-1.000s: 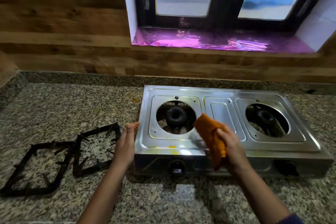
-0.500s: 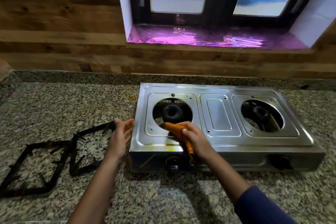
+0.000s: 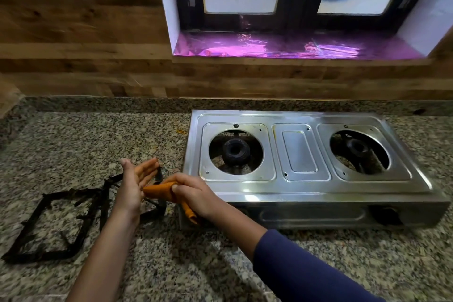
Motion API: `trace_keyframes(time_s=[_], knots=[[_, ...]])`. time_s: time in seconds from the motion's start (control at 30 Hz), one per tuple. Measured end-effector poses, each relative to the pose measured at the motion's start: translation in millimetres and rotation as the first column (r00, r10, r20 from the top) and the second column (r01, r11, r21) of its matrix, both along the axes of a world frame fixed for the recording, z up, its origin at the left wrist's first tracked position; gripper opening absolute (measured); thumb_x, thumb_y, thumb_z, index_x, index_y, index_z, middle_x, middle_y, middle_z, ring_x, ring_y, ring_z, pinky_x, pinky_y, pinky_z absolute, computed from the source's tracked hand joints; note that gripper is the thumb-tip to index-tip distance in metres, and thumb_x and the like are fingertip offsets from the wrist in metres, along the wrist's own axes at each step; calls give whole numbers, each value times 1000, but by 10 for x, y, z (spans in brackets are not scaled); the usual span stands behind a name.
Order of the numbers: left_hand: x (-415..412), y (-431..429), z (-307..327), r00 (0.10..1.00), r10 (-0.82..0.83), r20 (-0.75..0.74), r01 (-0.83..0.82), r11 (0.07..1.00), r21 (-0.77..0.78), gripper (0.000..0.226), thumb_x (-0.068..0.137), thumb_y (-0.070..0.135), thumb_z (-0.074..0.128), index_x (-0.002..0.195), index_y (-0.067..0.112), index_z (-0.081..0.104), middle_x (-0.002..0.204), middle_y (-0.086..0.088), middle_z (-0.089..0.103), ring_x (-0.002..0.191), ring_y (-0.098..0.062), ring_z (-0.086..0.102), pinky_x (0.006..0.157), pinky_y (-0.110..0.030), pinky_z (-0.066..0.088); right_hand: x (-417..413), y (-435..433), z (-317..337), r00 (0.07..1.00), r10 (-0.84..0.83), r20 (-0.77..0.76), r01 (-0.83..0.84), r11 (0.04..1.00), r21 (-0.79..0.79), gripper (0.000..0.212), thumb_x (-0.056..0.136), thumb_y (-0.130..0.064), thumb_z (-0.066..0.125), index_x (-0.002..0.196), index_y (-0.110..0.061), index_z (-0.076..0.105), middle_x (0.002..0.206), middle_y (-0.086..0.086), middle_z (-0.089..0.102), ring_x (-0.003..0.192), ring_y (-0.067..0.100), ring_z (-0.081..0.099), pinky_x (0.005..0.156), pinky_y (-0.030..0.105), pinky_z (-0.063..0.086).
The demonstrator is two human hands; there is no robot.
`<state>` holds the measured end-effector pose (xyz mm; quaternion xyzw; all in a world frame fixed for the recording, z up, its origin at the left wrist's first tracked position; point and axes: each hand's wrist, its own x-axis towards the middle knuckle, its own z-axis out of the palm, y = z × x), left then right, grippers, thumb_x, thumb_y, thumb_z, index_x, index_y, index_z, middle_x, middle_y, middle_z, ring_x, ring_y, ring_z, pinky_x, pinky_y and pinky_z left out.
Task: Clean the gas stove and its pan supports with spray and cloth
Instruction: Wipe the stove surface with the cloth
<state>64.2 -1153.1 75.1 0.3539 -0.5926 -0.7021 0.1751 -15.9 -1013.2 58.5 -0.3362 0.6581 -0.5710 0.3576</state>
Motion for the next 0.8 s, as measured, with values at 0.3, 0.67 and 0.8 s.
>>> trace_keyframes(time_s=[0.3,0.67,0.8], knots=[[-142,39,13,997,-60,51,60,998,11,93,82,78,2,129,20,57,131,-2,61,127,-19,51,111,-39,30,14,231,-36,976,163,147,-170,984,41,45,79,-17,47,117,2,62,98,5,59,85,9,55,77,23,45],[-160,240,-47,994,-84,64,80,995,58,90,89,70,0,132,15,56,133,-6,60,127,-20,53,113,-37,31,-903,103,105,798,-267,540,362,929,-77,37,68,-18,53,100,-10,69,91,20,62,82,35,59,75,44,52],[-93,201,-64,996,-61,70,57,997,52,85,92,67,-1,127,17,59,130,-5,62,124,-19,55,113,-39,33,-941,-98,88,813,-294,503,378,923,-72,36,63,-17,49,91,-6,69,78,15,62,71,27,59,64,29,51]])
